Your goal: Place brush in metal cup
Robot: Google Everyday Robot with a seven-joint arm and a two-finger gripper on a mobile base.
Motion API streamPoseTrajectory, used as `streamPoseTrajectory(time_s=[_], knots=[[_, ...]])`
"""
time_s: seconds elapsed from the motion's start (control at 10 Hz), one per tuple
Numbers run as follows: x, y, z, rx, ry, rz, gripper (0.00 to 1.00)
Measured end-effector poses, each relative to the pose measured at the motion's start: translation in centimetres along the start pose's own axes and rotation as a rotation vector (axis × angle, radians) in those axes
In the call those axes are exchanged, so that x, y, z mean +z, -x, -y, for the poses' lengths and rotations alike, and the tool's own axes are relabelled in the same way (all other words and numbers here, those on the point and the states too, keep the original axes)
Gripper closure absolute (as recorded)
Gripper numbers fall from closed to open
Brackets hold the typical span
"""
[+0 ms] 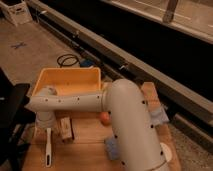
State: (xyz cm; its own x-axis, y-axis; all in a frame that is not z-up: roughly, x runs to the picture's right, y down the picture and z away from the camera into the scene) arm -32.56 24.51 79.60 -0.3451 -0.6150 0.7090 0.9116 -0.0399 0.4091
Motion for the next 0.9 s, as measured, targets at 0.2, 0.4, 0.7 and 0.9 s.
streamPoseTrajectory(time_s=[0.2,0.4,0.7,0.9], knots=[[-0.3,-0.1,-0.3,0.002,0.006,-0.005,0.63],[-0.3,-0.1,-0.3,0.000,0.005,-0.003,0.83],[1.5,-0.4,0.0,-0.004,-0.014,0.012,1.00],[1.4,-0.5,0.2,-0.011,-0.014,0.009,1.00]])
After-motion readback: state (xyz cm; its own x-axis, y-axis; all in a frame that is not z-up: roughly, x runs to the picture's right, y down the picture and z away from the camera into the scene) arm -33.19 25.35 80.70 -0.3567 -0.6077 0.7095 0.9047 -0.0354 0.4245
